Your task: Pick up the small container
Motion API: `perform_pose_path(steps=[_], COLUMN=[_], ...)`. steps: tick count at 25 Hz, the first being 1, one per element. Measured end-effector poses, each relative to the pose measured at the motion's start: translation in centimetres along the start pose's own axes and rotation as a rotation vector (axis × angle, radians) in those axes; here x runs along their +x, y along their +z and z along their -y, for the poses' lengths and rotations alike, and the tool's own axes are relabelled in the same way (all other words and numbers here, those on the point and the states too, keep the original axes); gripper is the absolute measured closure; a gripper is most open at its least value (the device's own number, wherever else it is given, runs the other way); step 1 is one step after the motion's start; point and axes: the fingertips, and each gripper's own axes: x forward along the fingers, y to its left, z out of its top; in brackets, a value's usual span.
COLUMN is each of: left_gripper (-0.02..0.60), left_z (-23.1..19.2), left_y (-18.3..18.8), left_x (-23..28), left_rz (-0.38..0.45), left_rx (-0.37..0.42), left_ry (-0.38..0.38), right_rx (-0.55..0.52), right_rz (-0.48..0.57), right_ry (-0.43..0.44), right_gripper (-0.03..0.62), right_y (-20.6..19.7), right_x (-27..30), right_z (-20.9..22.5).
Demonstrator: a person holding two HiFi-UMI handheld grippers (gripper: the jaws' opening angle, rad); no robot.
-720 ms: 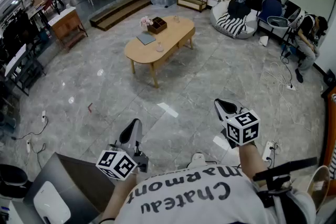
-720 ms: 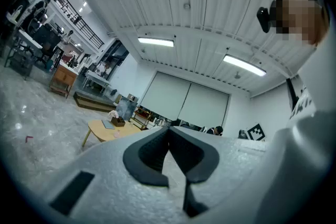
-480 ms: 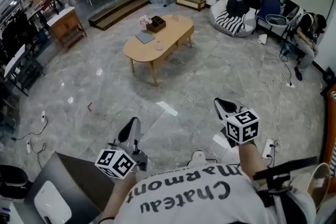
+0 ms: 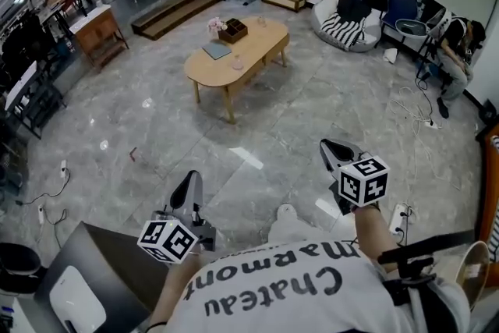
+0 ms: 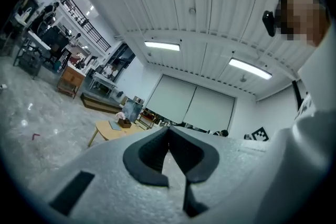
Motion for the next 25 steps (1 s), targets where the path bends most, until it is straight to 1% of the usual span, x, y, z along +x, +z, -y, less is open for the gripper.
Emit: perform_pose_path(steps=[2, 4, 6, 7, 11, 13, 15, 19, 21, 25], left_gripper=[0.568, 0.568, 0.568, 0.568, 0.568, 0.568, 0.568, 0.568, 0.568, 0.568], left_z=[-0.3, -0.8, -1.8, -2.4, -4.4, -5.4, -6.6, -9.1, -10.1, -11.8], left_y=[0.2, 0.8, 1.9, 2.4, 3.7, 4.5, 5.1, 5.8, 5.9, 5.5], left_x=[0.0, 0.2, 0.7, 1.1, 4.9, 6.6, 8.5, 12.9, 15.1, 19.2], left_rz=[-0.014, 0.007, 0.033, 0.039, 0.055, 0.076, 0.088, 0.084, 0.080, 0.067], left_rx=[0.012, -0.008, -0.037, -0.037, 0.026, 0.025, 0.007, -0.031, -0.045, -0.046], left_ry=[-0.006, -0.030, -0.030, -0.024, -0.017, -0.003, 0.013, 0.058, 0.074, 0.102], right_rx=[0.013, 0.003, -0.019, -0.030, -0.070, -0.088, -0.101, -0.109, -0.090, -0.035], right_rz=[0.012, 0.014, 0.005, 0.004, 0.046, 0.061, 0.065, 0.063, 0.065, 0.058], right_ry=[0.008, 0.022, 0.045, 0.055, 0.092, 0.104, 0.112, 0.106, 0.100, 0.108], right_gripper=[0.582, 0.582, 0.582, 0.582, 0.582, 0.582, 0.581, 0.580, 0.580, 0.580], right_y=[0.7, 1.2, 2.0, 2.5, 5.6, 7.0, 8.2, 10.3, 11.2, 12.2], right_x=[0.2, 1.2, 2.9, 3.9, 8.6, 10.7, 12.7, 16.8, 18.7, 22.3], right_z=[-0.1, -0.5, -1.2, -1.3, -0.1, 0.7, 1.7, 4.8, 6.6, 10.6])
